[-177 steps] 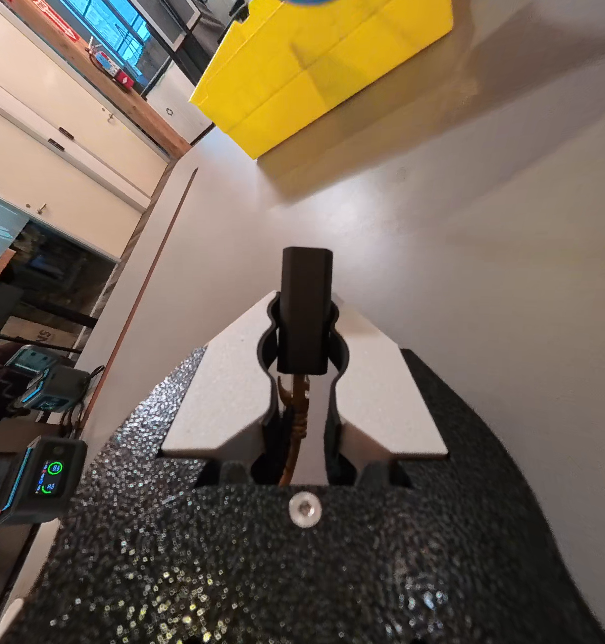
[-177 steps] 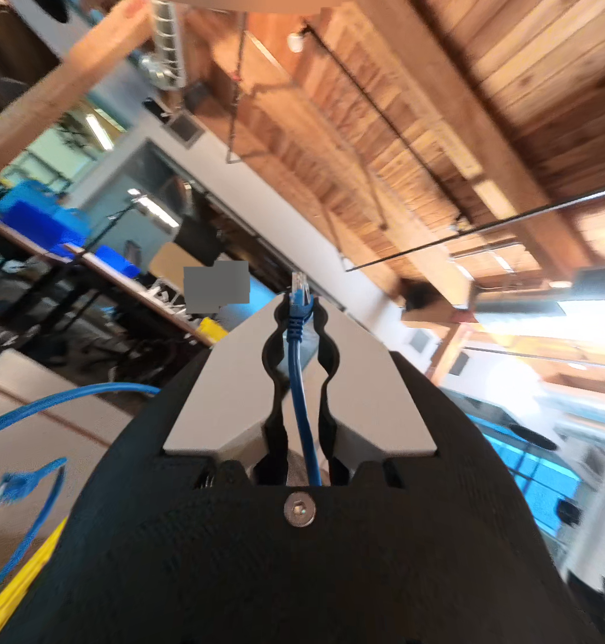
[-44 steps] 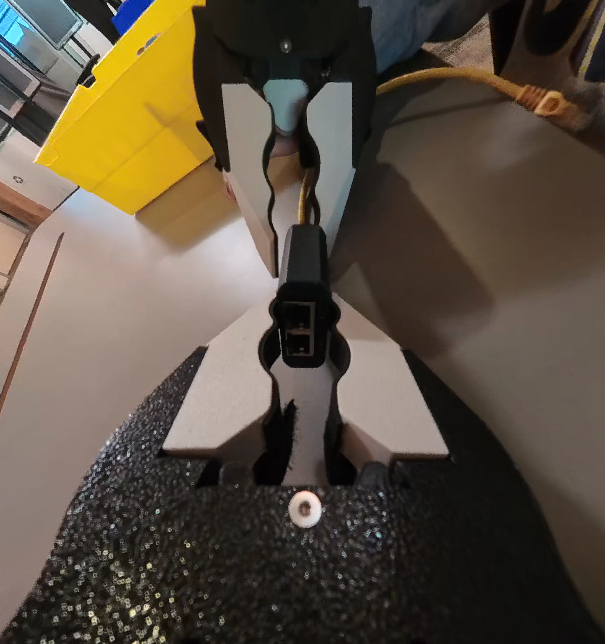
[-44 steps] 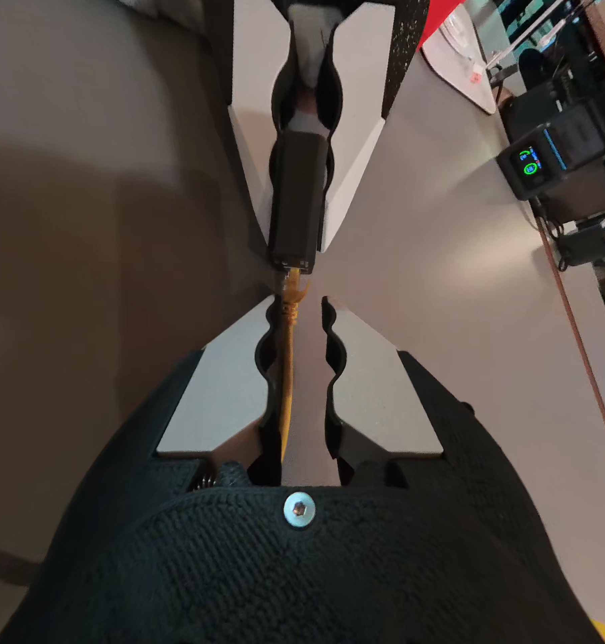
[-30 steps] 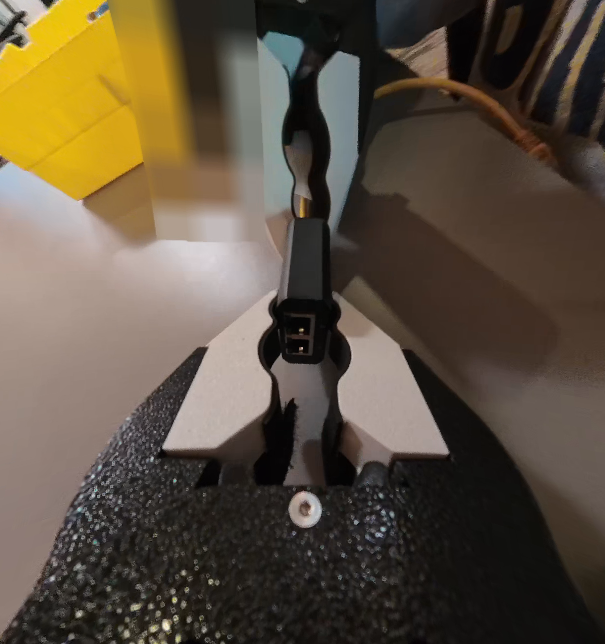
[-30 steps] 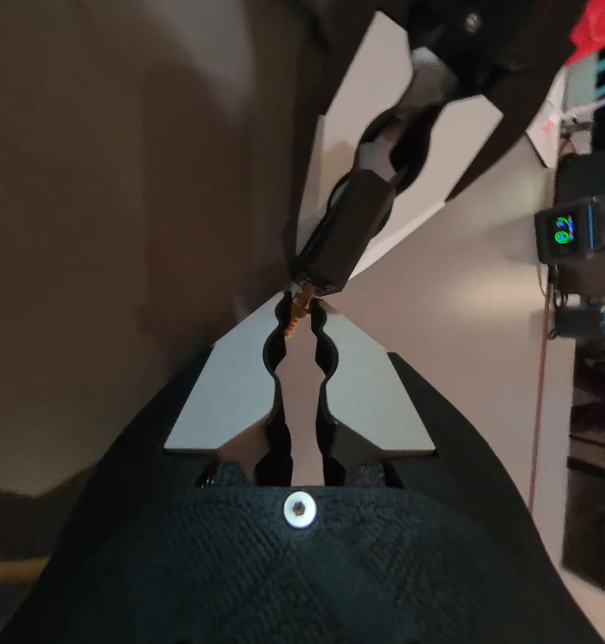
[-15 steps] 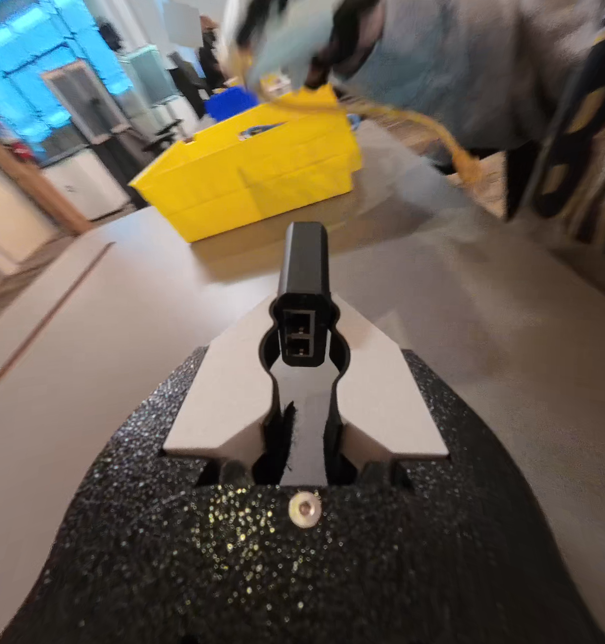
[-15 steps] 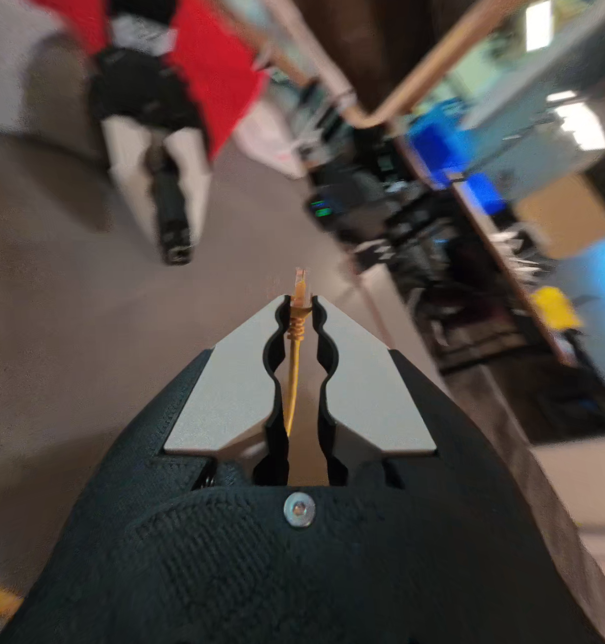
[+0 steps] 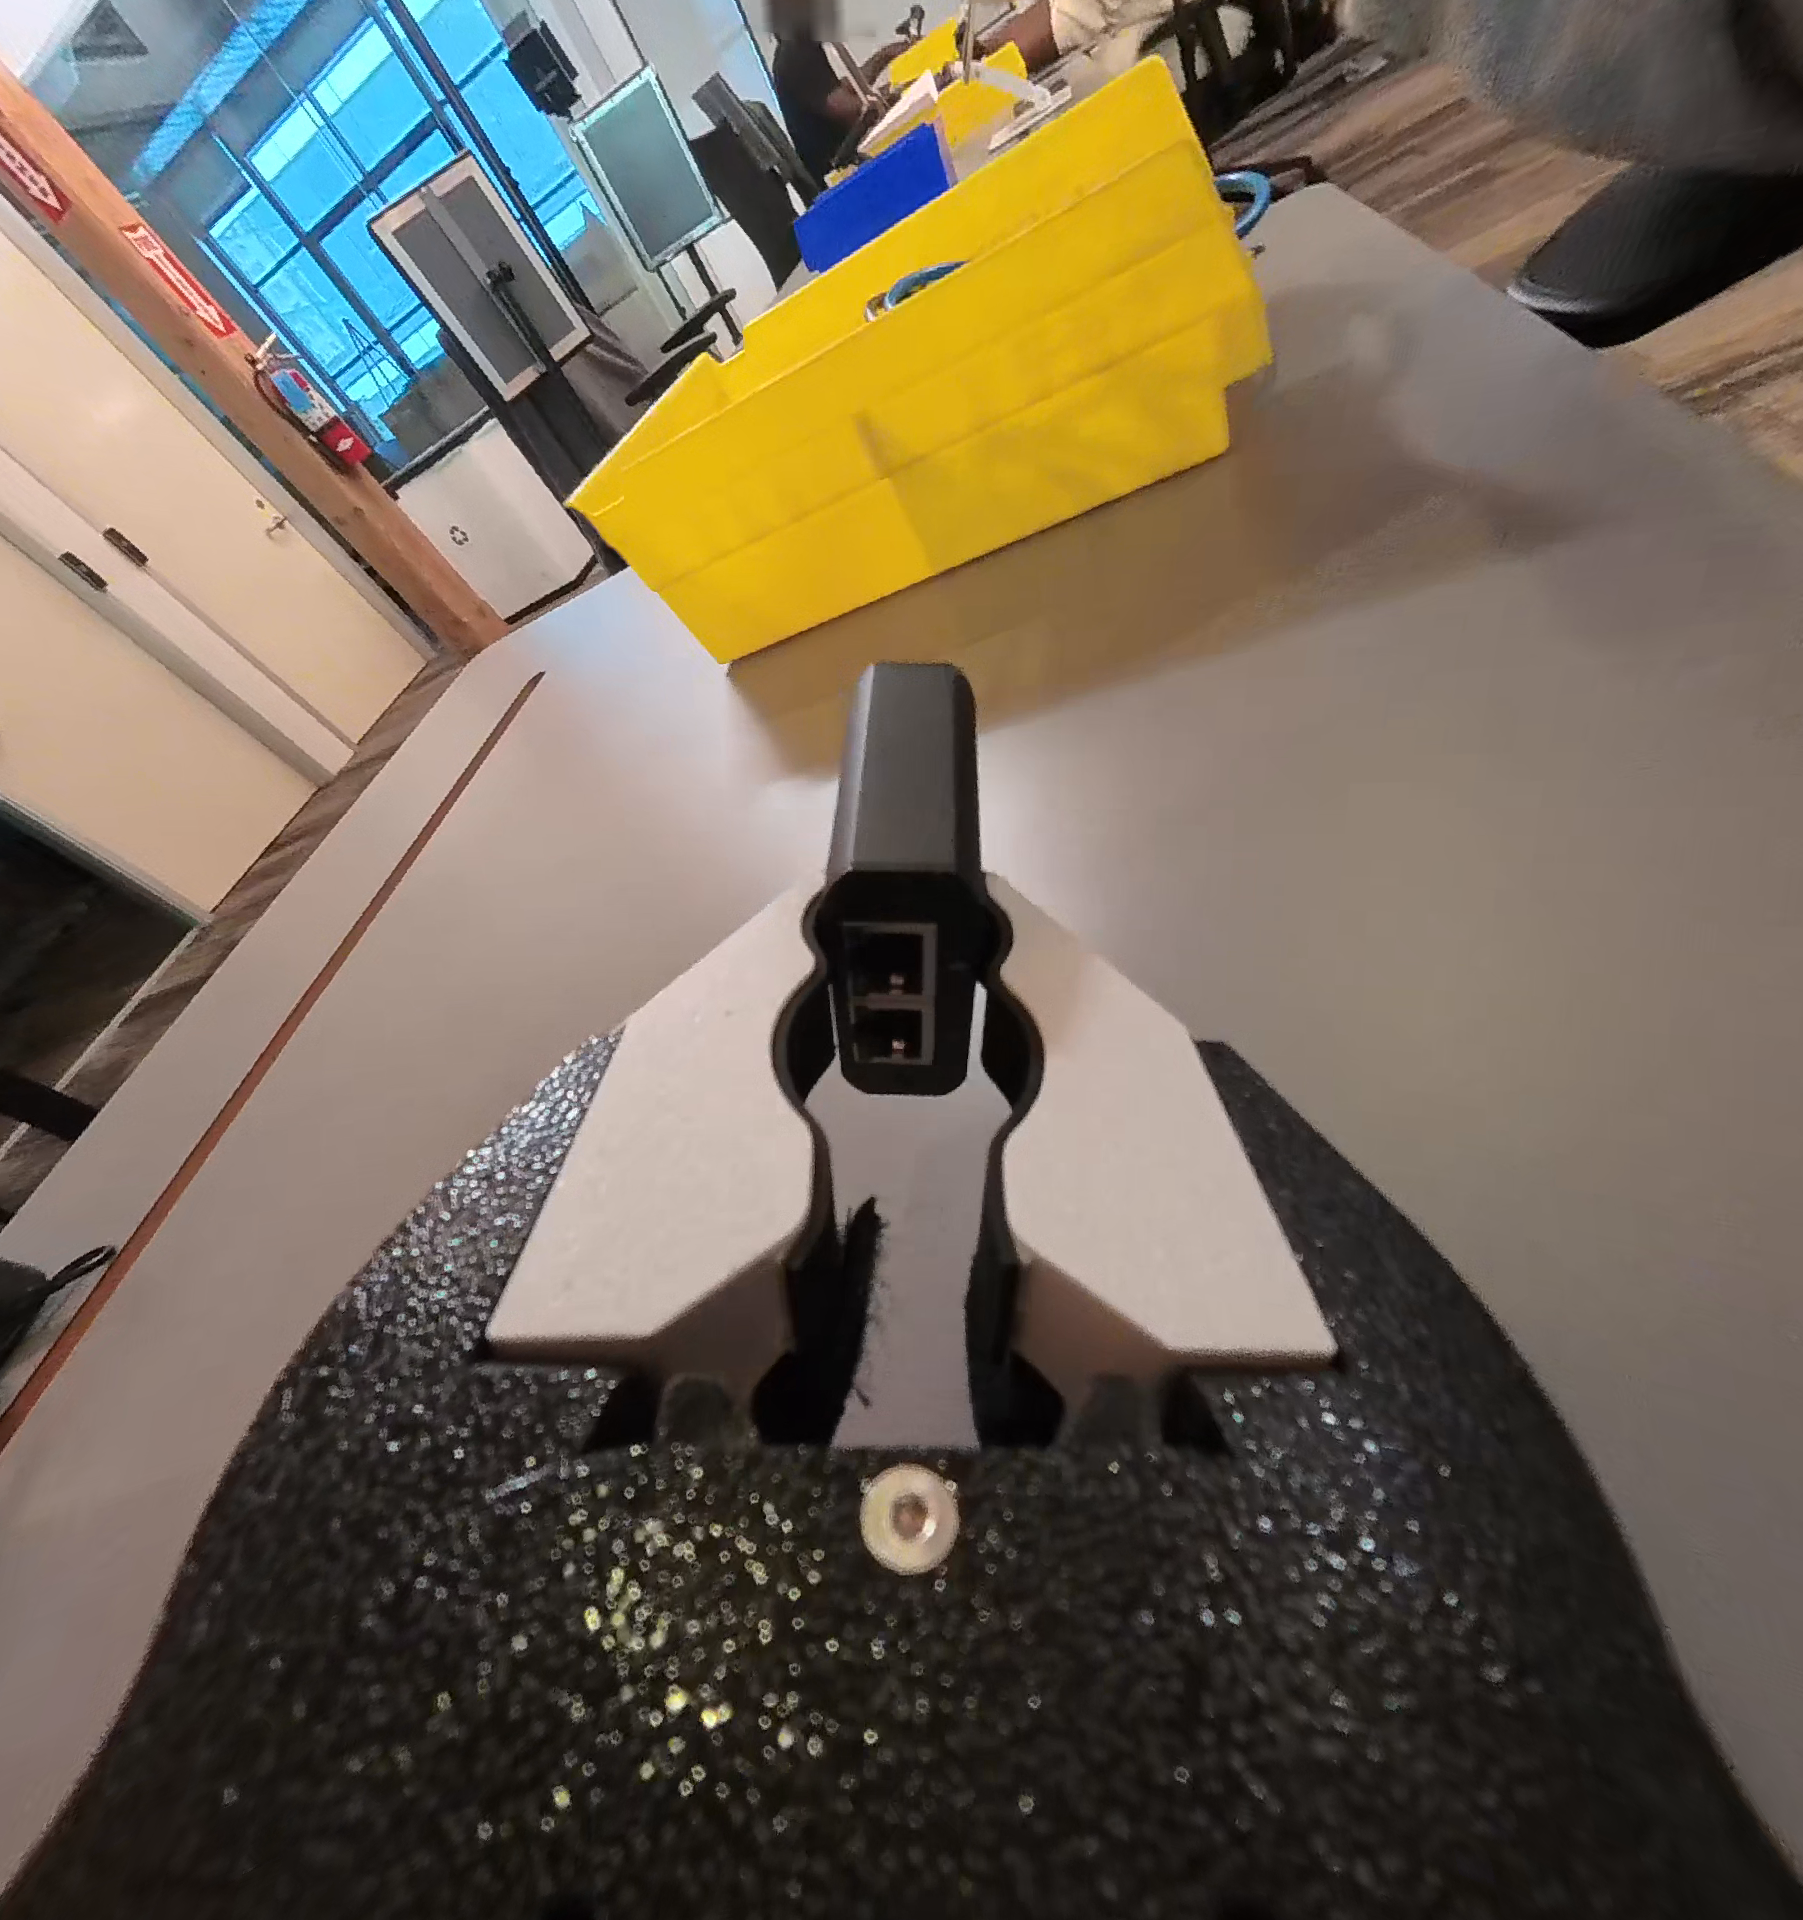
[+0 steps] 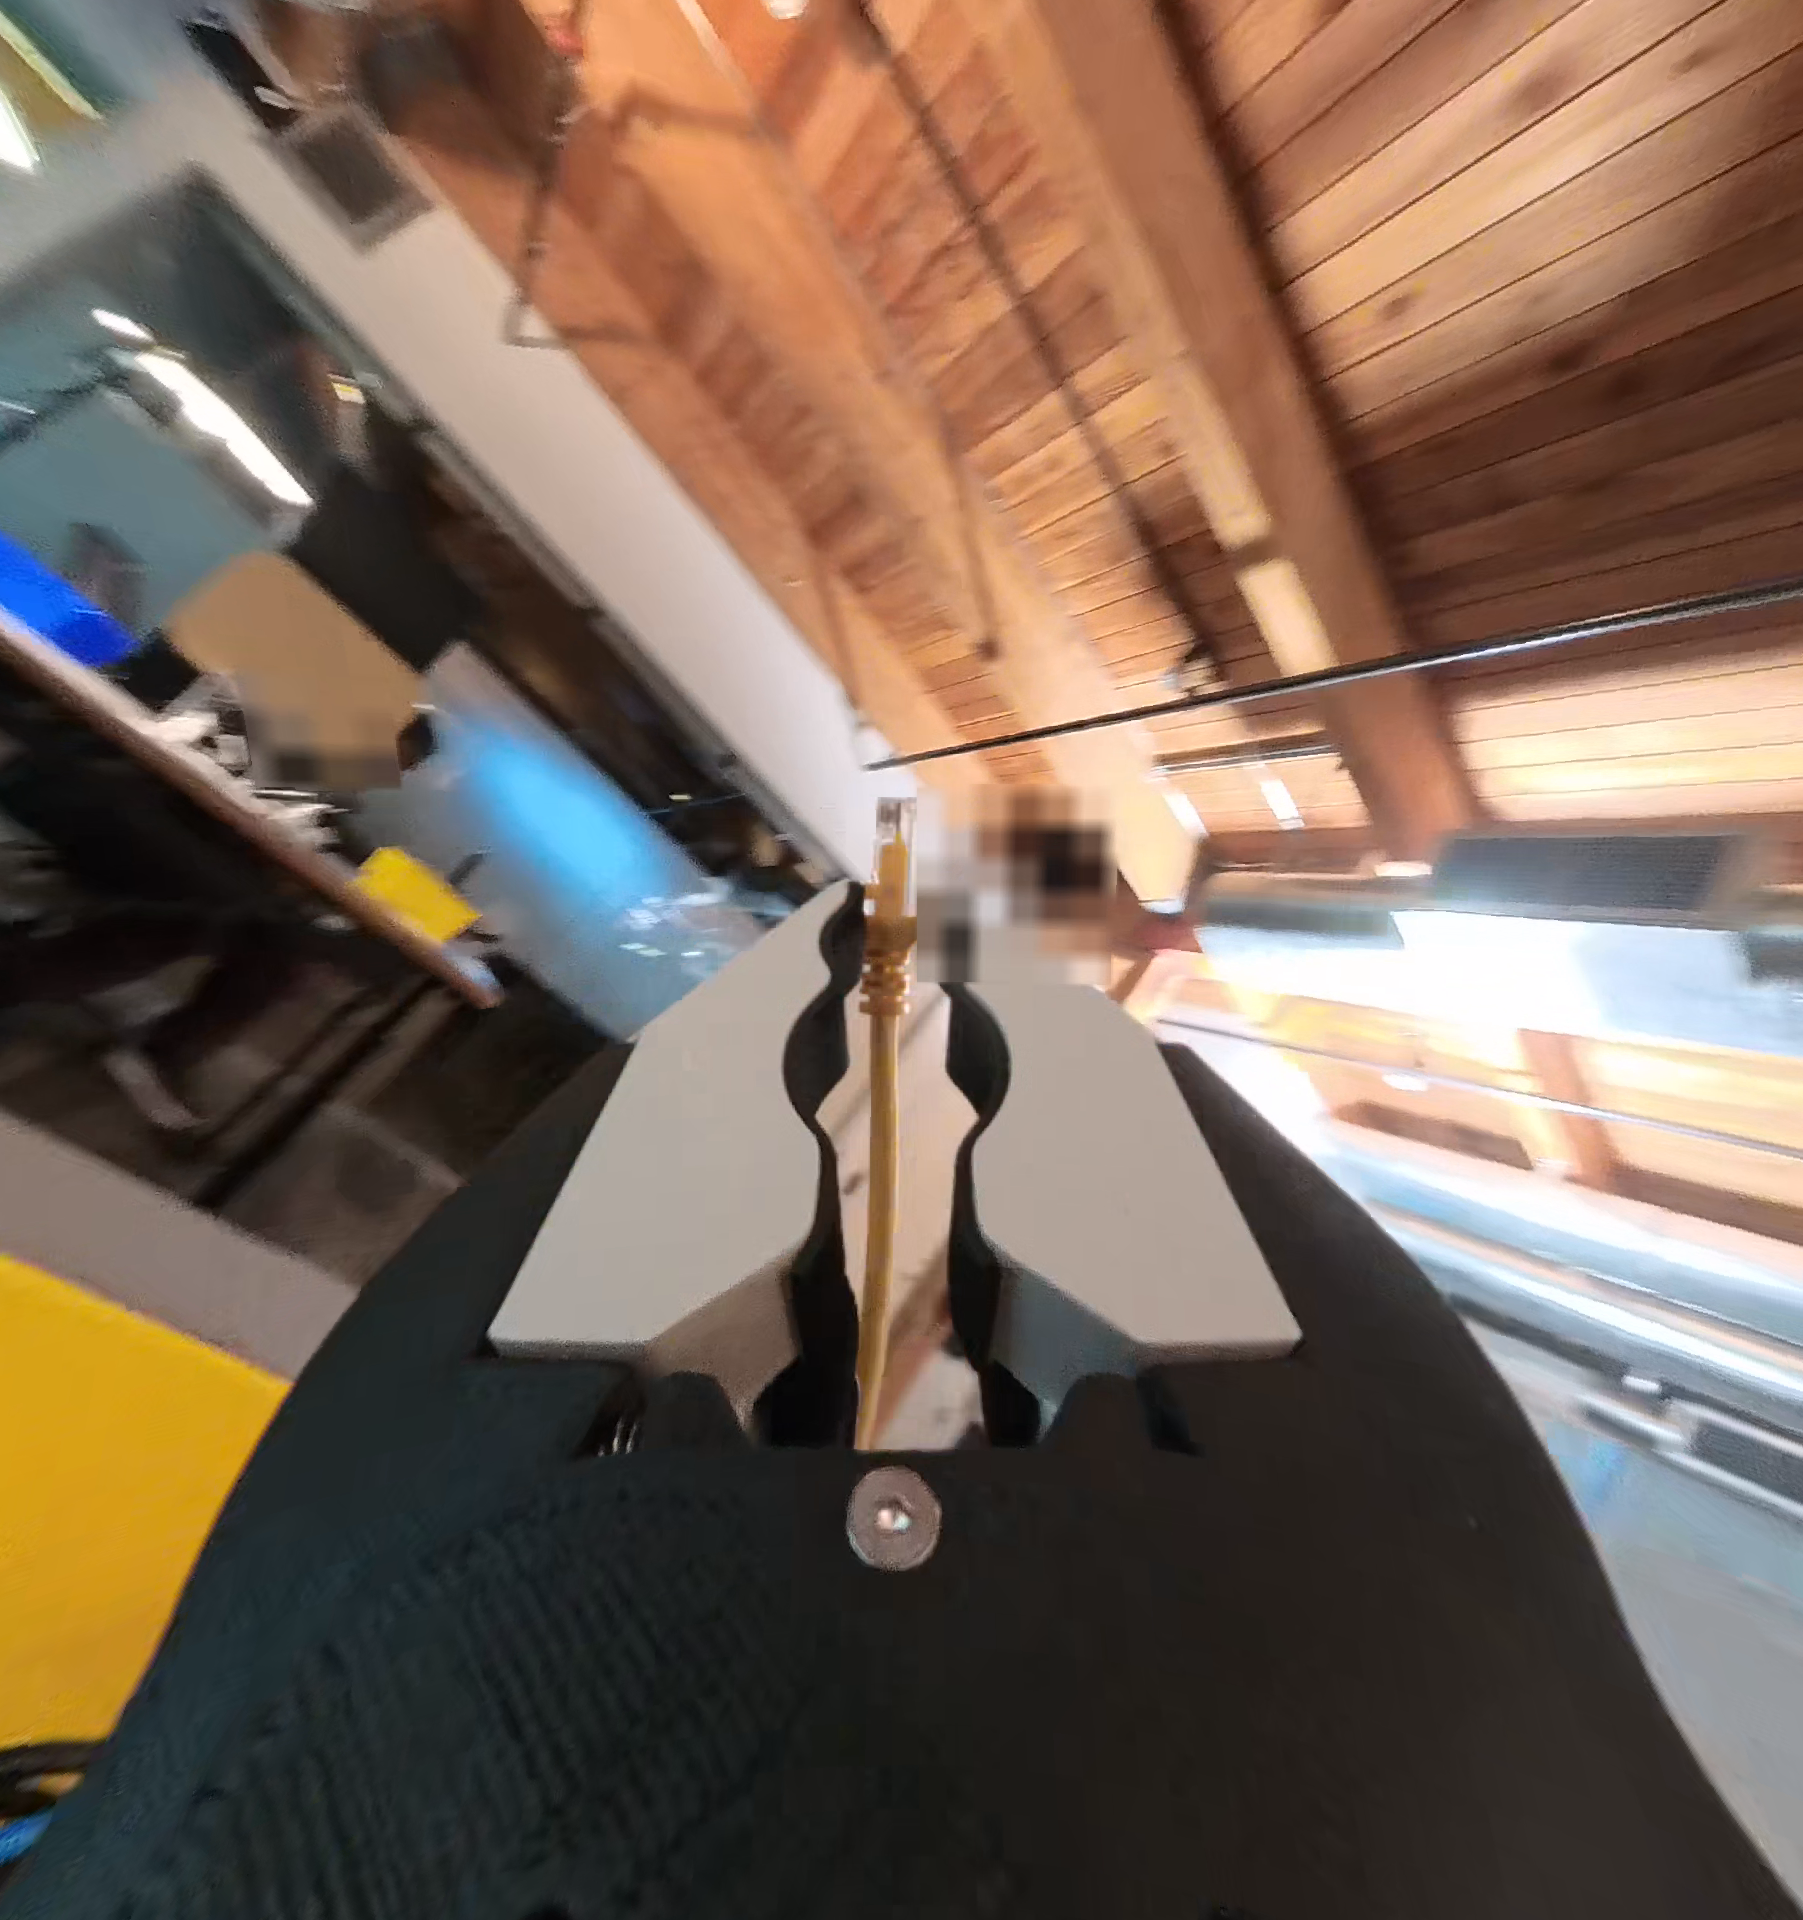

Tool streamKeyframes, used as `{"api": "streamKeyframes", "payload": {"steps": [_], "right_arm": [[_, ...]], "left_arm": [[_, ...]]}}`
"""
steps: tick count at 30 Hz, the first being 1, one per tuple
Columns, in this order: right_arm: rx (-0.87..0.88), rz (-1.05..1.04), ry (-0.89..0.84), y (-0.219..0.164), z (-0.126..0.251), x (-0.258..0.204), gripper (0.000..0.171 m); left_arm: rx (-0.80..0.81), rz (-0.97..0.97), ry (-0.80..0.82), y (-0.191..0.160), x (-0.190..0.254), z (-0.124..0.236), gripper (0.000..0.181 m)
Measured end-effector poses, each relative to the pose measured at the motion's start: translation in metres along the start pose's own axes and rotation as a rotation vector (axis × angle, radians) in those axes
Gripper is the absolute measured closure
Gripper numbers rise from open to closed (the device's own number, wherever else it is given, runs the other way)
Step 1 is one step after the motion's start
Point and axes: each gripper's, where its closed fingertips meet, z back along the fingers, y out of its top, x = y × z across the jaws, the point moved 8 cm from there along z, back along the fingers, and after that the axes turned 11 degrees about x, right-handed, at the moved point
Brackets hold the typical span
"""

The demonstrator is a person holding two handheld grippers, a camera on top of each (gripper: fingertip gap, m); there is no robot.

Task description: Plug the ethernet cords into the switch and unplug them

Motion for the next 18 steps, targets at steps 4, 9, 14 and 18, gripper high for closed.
{"api": "streamKeyframes", "payload": {"steps": [4, 9, 14, 18], "right_arm": [[-0.017, 0.231, -0.053, -0.033, 0.02, -0.018, 0.161], [-0.107, 0.202, 0.104, -0.059, 0.041, -0.055, 0.16], [-0.167, 0.138, 0.281, -0.062, 0.066, -0.087, 0.16], [-0.324, -0.001, 0.527, -0.076, 0.086, -0.099, 0.16]], "left_arm": [[-0.014, -0.019, -0.005, -0.001, 0.002, -0.001, 0.16], [-0.032, -0.047, -0.011, -0.002, 0.004, -0.002, 0.16], [-0.043, -0.064, -0.02, -0.003, 0.006, -0.004, 0.16], [-0.046, -0.073, -0.027, -0.003, 0.007, -0.005, 0.16]]}}
